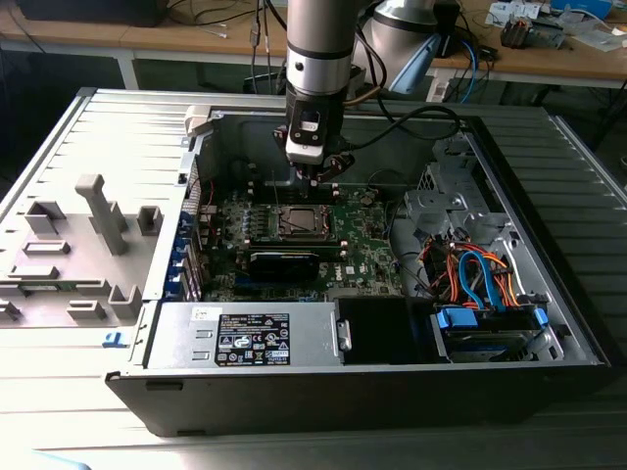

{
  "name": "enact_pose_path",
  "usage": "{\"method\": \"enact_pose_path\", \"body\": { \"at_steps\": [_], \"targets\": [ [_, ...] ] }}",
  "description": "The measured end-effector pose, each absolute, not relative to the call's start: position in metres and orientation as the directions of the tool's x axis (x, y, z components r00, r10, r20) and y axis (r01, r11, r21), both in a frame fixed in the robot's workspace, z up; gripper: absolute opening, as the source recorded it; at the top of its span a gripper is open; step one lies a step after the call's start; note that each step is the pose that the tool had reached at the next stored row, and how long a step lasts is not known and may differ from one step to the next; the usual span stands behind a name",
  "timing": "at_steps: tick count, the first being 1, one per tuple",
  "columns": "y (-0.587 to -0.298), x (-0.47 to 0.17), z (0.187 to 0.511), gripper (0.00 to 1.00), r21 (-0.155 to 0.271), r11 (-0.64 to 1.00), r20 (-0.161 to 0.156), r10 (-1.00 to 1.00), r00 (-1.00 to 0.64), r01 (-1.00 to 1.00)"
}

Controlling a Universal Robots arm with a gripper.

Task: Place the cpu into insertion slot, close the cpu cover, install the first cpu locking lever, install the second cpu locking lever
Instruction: 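Install the first cpu locking lever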

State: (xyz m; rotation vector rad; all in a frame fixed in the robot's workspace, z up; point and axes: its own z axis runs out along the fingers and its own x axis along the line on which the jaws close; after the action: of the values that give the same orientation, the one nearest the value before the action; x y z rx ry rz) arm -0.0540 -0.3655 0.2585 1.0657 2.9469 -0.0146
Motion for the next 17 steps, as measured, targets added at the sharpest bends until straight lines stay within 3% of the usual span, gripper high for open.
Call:
{"method": "enact_pose_path", "body": {
  "at_steps": [17],
  "targets": [
    [-0.3655,-0.054,0.2585,0.11,-0.006,0.776,-0.01,0.631,-0.776,0.631]
  ]
}}
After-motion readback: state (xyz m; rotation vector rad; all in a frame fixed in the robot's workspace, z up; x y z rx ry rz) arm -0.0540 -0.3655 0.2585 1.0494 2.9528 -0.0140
